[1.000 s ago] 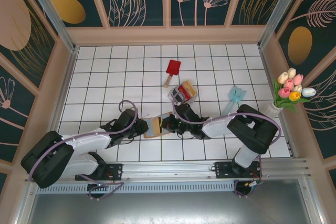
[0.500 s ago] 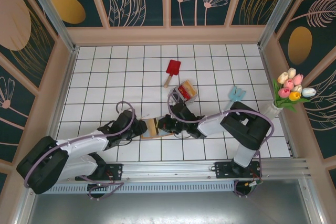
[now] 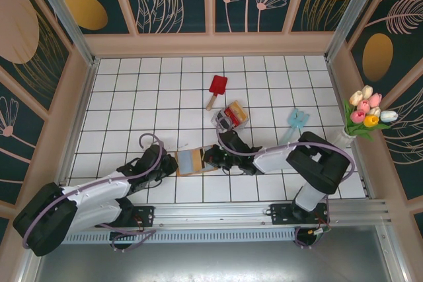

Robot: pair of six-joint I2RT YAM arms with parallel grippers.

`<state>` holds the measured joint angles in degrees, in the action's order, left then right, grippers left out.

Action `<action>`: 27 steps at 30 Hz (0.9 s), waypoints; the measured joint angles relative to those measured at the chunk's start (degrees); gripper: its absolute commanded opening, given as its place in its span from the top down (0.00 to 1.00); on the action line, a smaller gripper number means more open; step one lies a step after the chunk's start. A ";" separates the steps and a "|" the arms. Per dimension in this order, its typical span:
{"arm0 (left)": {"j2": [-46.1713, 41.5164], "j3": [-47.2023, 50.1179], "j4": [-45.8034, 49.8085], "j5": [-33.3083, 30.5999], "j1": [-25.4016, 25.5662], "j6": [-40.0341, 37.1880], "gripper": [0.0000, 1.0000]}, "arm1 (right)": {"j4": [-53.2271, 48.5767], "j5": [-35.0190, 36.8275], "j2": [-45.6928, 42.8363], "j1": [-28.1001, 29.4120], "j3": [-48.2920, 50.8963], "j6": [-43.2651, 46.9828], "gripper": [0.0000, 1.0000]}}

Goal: Put the credit cards into the card holder
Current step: Insert the credit card into the card slot.

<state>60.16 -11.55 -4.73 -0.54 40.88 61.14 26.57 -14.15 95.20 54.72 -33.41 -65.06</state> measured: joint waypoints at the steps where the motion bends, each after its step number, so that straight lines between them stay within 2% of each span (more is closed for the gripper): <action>1: 0.11 0.00 -0.07 -0.07 0.00 0.00 0.92 | -0.02 -0.20 0.66 0.11 -0.70 0.02 0.98; 11: 1.03 0.02 -1.51 0.02 0.00 0.00 0.94 | 0.87 -2.67 3.65 0.52 -3.74 0.22 0.98; 27: 1.16 0.07 -1.92 0.04 0.00 0.02 0.97 | 3.21 -6.12 3.89 0.52 -2.67 1.70 0.97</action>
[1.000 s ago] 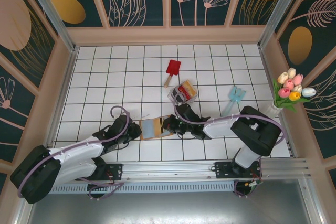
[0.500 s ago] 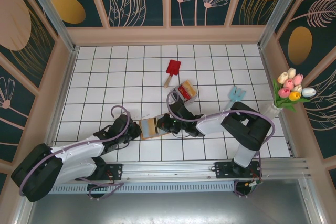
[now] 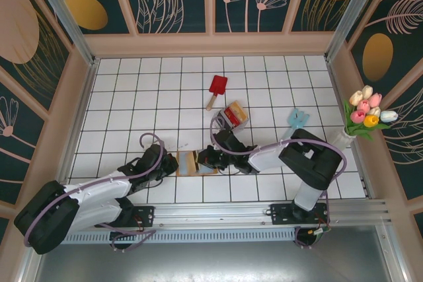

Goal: Put the credit cards into the card holder
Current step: Insert the credit card into the card slot.

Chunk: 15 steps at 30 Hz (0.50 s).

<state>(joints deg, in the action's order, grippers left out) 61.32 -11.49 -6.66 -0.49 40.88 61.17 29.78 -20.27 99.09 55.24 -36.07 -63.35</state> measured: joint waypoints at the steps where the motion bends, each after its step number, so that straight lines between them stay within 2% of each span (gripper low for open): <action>1: 0.13 0.00 -0.20 0.04 0.00 0.02 0.97 | 0.24 -0.37 0.81 0.04 -0.72 0.00 0.97; 4: 0.37 0.24 -1.03 0.24 0.00 0.68 0.98 | 0.87 -0.85 3.30 0.57 -2.80 -0.07 0.95; 15: -1.22 2.03 -2.75 0.39 0.00 3.91 1.00 | 0.11 -0.22 3.87 1.22 -3.19 -0.35 0.73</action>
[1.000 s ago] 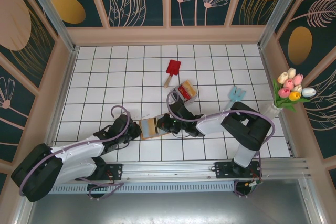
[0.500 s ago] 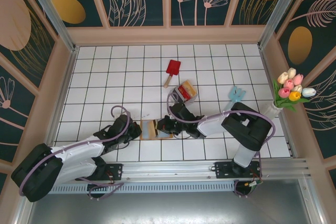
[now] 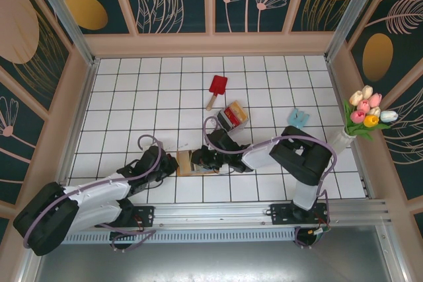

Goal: Put the credit cards into the card holder
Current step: Insert the credit card into the card slot, then pick up the credit card from the storage box.

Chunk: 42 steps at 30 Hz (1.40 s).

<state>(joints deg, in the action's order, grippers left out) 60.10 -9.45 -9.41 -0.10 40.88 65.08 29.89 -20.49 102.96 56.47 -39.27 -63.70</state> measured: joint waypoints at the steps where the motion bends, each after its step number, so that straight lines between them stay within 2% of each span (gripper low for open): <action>1: -0.20 0.11 0.02 0.02 0.00 0.11 1.00 | -0.70 0.35 -0.50 0.00 0.00 0.26 0.70; 4: -0.48 0.28 0.02 -0.02 0.00 0.20 1.00 | -4.26 2.25 -3.04 0.00 0.00 1.07 0.67; 9: -0.50 0.44 -0.07 0.00 0.00 0.17 1.00 | -8.24 3.98 -4.90 -0.11 0.00 2.38 0.69; 11: -0.48 0.48 -0.22 0.00 0.00 0.17 0.99 | -9.40 3.96 -4.87 -0.11 0.00 2.69 0.78; 14: -0.48 0.48 -0.31 0.11 0.00 0.17 0.98 | -10.19 3.85 -4.31 -0.07 -0.15 3.34 0.84; 20: -0.48 0.63 -0.83 0.22 0.00 0.17 0.97 | -10.38 1.90 -2.38 0.20 -2.01 3.52 0.85; 28: -0.20 0.66 -0.92 -0.02 0.00 0.15 0.94 | -14.36 1.99 -3.34 0.22 -3.74 6.51 0.74; 32: -2.99 0.61 2.05 -1.84 0.00 0.22 0.86 | -22.53 6.19 -9.53 0.07 -4.92 10.99 0.57; 34: -5.90 0.42 4.50 -3.67 0.00 0.66 0.81 | -26.82 8.70 -13.84 -0.50 -6.14 13.64 0.55; 38: -11.06 -1.16 8.87 -7.30 0.00 0.50 0.72 | -36.02 15.72 -20.22 -3.89 -11.63 20.65 0.52; 40: -12.33 -2.97 9.75 -8.61 0.00 -0.22 0.64 | -40.46 19.50 -21.49 -7.39 -15.41 25.64 0.52; 42: -11.72 -5.29 9.57 -9.25 0.00 -1.09 0.62 | -43.85 22.23 -21.33 -11.08 -18.60 30.77 0.52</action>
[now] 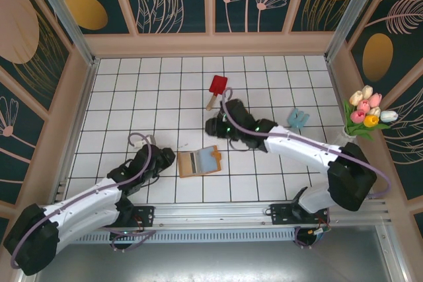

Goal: Put the credit cards into the card holder
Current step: Pick up the credit card from the storage box.

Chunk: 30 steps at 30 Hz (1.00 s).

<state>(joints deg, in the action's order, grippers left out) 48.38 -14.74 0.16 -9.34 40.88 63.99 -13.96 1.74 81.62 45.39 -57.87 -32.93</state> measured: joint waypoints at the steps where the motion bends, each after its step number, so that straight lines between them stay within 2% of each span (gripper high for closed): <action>1: 1.27 -1.55 -0.37 -0.07 0.00 -0.55 0.60 | -1.66 1.57 0.44 -1.75 -1.42 2.60 0.52; 4: 8.46 -7.32 -1.81 0.96 0.00 -2.36 0.55 | -6.16 5.38 3.54 -4.66 -5.70 9.81 0.52; 7: 18.82 -14.60 -4.17 3.72 0.00 -3.98 0.47 | -9.53 8.04 8.92 -4.90 -9.79 15.58 0.52; 13: 35.10 -26.40 -8.39 9.46 0.00 -5.49 0.44 | -13.57 11.76 16.79 -4.92 -12.98 22.38 0.56; 16: 40.61 -30.14 -9.84 11.39 0.00 -5.44 0.43 | -14.25 12.79 19.12 -4.96 -14.38 23.80 0.56; 22: 47.01 -32.96 -11.82 14.10 0.00 -4.52 0.43 | -14.84 14.75 22.05 -5.20 -14.97 25.64 0.57; 30: 51.17 -34.01 -14.03 16.26 0.00 -2.86 0.43 | -14.99 16.92 23.67 -5.22 -16.04 27.12 0.58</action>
<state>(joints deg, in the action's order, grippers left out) 99.55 -48.75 -13.87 6.92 40.88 61.12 -28.95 18.65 105.30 40.16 -73.91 -5.80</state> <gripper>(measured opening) 0.567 0.420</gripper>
